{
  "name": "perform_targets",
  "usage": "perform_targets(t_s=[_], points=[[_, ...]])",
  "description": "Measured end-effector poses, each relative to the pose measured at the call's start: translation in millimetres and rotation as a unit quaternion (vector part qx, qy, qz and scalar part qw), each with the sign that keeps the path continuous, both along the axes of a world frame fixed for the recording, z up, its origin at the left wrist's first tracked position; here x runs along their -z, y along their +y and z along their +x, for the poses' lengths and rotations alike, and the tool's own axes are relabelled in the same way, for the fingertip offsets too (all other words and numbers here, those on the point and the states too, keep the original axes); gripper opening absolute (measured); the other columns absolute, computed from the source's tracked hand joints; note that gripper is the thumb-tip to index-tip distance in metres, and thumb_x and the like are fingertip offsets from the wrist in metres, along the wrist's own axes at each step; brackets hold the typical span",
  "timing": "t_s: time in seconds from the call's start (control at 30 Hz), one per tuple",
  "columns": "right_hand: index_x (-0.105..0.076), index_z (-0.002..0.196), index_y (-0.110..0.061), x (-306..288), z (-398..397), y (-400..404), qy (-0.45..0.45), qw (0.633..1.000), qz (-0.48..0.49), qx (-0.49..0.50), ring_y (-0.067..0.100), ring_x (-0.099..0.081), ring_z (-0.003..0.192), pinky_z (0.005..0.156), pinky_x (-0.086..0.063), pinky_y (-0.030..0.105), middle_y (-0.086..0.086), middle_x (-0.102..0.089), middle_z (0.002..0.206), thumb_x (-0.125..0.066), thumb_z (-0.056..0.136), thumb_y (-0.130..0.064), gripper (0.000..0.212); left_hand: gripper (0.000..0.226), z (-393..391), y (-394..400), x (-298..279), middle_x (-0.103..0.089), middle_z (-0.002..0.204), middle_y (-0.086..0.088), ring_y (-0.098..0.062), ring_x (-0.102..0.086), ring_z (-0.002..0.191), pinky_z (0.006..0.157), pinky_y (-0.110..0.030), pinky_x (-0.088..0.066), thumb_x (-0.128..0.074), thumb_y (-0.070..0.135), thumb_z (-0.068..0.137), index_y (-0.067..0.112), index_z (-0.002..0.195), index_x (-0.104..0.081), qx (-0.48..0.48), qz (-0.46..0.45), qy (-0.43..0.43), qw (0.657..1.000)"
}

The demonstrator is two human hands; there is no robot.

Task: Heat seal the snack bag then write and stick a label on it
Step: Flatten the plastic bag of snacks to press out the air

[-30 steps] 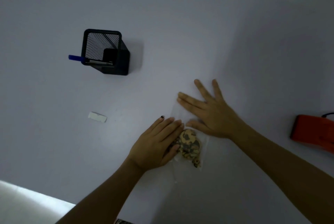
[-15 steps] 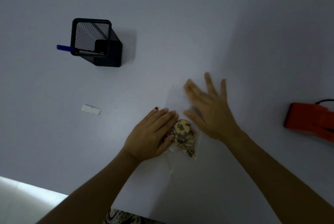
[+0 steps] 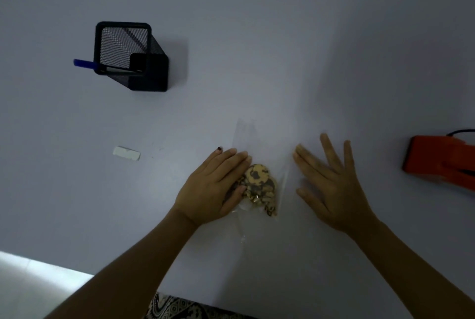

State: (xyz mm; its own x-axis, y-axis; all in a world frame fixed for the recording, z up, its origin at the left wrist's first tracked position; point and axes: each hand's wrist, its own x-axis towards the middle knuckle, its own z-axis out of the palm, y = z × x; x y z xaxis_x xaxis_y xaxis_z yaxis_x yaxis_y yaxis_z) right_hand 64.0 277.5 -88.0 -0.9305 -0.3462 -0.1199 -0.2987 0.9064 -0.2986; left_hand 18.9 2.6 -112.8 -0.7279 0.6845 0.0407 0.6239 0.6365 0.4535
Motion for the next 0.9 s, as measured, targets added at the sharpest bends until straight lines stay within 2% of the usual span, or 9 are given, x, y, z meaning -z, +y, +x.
perform_targets(t_s=[0.1, 0.23, 0.4, 0.57, 0.63, 0.73, 0.9], points=[[-0.037, 0.145, -0.009, -0.1, -12.6, -27.0, 0.002, 0.999, -0.022, -0.024, 0.034, -0.011, 0.147, 0.114, -0.008, 0.066, 0.006, -0.034, 0.152, -0.024, 0.097, -0.057, 0.069, 0.047, -0.1, 0.5, -0.6, -0.056, 0.133, -0.011, -0.025, -0.047, 0.126, 0.111, -0.042, -0.034, -0.045, 0.033, 0.094, 0.006, 0.131, -0.054, -0.002, 0.001, 0.006, 1.0], [-0.035, 0.147, -0.014, 13.3, -13.5, -39.1, -0.024, 0.996, 0.007, -0.089, 0.033, -0.012, 0.148, 0.114, -0.01, 0.065, 0.003, -0.032, 0.155, -0.022, 0.096, -0.061, 0.07, 0.047, 0.7, 0.5, -0.4, -0.057, 0.131, -0.011, -0.025, -0.047, 0.125, 0.11, -0.042, -0.035, -0.045, 0.035, 0.094, 0.006, 0.13, -0.055, -0.003, 0.0, 0.005, 1.0], [-0.037, 0.145, -0.015, 17.5, 0.4, -3.6, 0.0, 0.998, 0.004, -0.062, 0.036, -0.014, 0.147, 0.113, -0.011, 0.067, 0.003, -0.035, 0.153, -0.024, 0.099, -0.055, 0.063, 0.049, 3.0, 0.2, -1.0, -0.056, 0.132, -0.011, -0.025, -0.048, 0.125, 0.11, -0.041, -0.034, -0.047, 0.036, 0.093, 0.006, 0.131, -0.055, -0.004, 0.003, 0.006, 1.0], [-0.061, 0.125, -0.004, 12.4, -4.4, -21.1, 0.075, 0.994, -0.083, 0.013, 0.036, -0.029, 0.142, 0.111, -0.018, 0.067, 0.01, -0.054, 0.138, -0.04, 0.099, -0.04, 0.05, 0.051, 3.4, -0.4, -1.7, -0.056, 0.131, -0.013, -0.027, -0.049, 0.123, 0.11, -0.042, -0.034, -0.045, 0.039, 0.094, 0.009, 0.135, -0.051, 0.0, -0.007, 0.007, 1.0], [-0.06, 0.127, -0.004, 11.2, -10.1, -40.8, 0.074, 0.991, -0.108, 0.027, 0.035, -0.029, 0.142, 0.113, -0.018, 0.064, 0.01, -0.054, 0.139, -0.042, 0.098, -0.039, 0.049, 0.052, 2.8, -1.1, -2.2, -0.056, 0.13, -0.014, -0.028, -0.049, 0.12, 0.109, -0.041, -0.035, -0.044, 0.041, 0.094, 0.011, 0.136, -0.05, -0.004, -0.021, 0.009, 1.0], [-0.054, 0.134, -0.007, 16.1, -7.1, -56.7, 0.058, 0.993, -0.107, -0.008, 0.035, -0.025, 0.144, 0.114, -0.016, 0.063, 0.008, -0.05, 0.143, -0.04, 0.098, -0.044, 0.053, 0.052, 1.6, -1.2, -2.1, -0.056, 0.129, -0.016, -0.03, -0.05, 0.118, 0.108, -0.04, -0.037, -0.044, 0.042, 0.094, 0.01, 0.134, -0.053, -0.012, -0.022, 0.006, 1.0], [-0.049, 0.138, -0.011, 21.6, 10.4, -31.5, 0.042, 0.996, -0.082, 0.0, 0.036, -0.024, 0.144, 0.112, -0.016, 0.067, 0.004, -0.046, 0.146, -0.031, 0.1, -0.047, 0.055, 0.052, 1.5, 0.5, -2.0, -0.056, 0.131, -0.014, -0.029, -0.05, 0.12, 0.107, -0.042, -0.037, -0.042, 0.043, 0.094, 0.011, 0.134, -0.052, -0.001, -0.026, -0.001, 1.0]])
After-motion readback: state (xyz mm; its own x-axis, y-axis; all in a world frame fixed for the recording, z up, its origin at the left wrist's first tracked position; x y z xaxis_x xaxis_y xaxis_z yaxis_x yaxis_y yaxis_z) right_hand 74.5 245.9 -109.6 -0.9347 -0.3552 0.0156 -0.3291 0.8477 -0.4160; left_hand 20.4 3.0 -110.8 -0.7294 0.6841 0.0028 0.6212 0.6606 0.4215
